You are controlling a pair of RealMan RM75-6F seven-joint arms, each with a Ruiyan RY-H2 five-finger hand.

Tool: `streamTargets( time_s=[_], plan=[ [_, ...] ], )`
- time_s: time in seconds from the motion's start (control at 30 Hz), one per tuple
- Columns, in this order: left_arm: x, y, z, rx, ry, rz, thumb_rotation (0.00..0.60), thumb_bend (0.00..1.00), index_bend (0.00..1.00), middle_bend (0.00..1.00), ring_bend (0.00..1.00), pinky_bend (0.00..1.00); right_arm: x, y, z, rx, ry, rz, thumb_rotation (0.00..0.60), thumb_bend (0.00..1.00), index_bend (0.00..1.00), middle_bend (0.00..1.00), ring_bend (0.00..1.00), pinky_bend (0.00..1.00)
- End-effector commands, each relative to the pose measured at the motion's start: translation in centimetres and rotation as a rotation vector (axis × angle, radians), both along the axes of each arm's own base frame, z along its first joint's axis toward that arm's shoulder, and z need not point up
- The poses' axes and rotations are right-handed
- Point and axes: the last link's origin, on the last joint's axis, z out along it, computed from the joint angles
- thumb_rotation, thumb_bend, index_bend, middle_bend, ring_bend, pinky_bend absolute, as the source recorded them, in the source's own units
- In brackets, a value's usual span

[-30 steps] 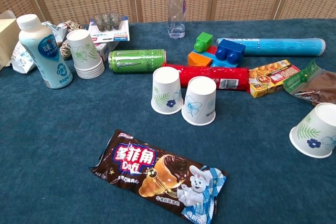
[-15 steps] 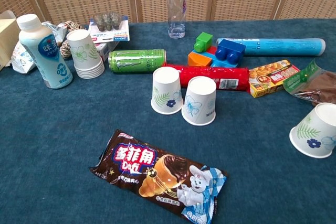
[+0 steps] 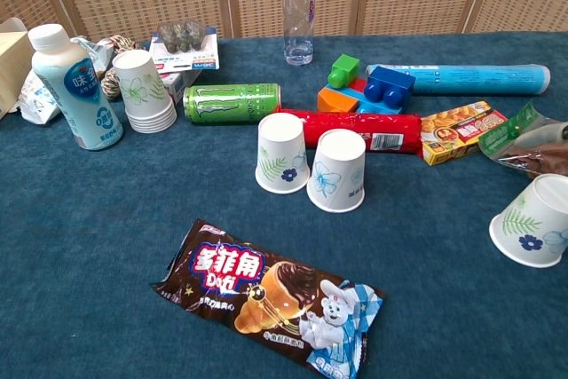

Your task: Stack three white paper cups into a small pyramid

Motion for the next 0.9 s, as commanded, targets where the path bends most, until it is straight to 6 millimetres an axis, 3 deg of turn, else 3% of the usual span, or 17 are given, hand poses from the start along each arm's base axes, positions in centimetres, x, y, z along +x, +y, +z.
streamTargets(
  time_s=[0.03,0.33,0.5,0.73,0.9],
  plan=[
    [-0.1,0.0,0.1,-0.001,-0.002,0.002,0.600,0.29,0.00,0.00,0.00,0.00,-0.1,-0.3,-0.8,0.001,-0.001,-0.006,0.600,0.18,0.15,0.12,0.07,0.19],
    [-0.2,0.1,0.1,-0.003,-0.004,0.009,0.600,0.29,0.00,0.00,0.00,0.00,-1.1,-1.2,-1.6,-0.040,-0.012,-0.017,0.600,0.18,0.26,0.24,0.18,0.28],
    [-0.2,0.1,-0.1,-0.010,0.000,0.010,0.600,0.29,0.00,0.00,0.00,0.00,-1.4,-1.3,-1.9,-0.059,-0.022,-0.016,0.600,0.23,0.33,0.30,0.24,0.32],
    [-0.2,0.1,-0.2,-0.013,0.004,0.011,0.600,0.29,0.00,0.00,0.00,0.00,-1.4,-1.5,-2.1,-0.080,-0.028,-0.004,0.600,0.33,0.40,0.39,0.30,0.33],
    [-0.2,0.1,-0.2,-0.016,0.003,0.015,0.600,0.29,0.00,0.00,0.00,0.00,-1.2,-1.5,-1.9,-0.087,-0.036,0.000,0.600,0.35,0.40,0.40,0.30,0.33]
  ],
)
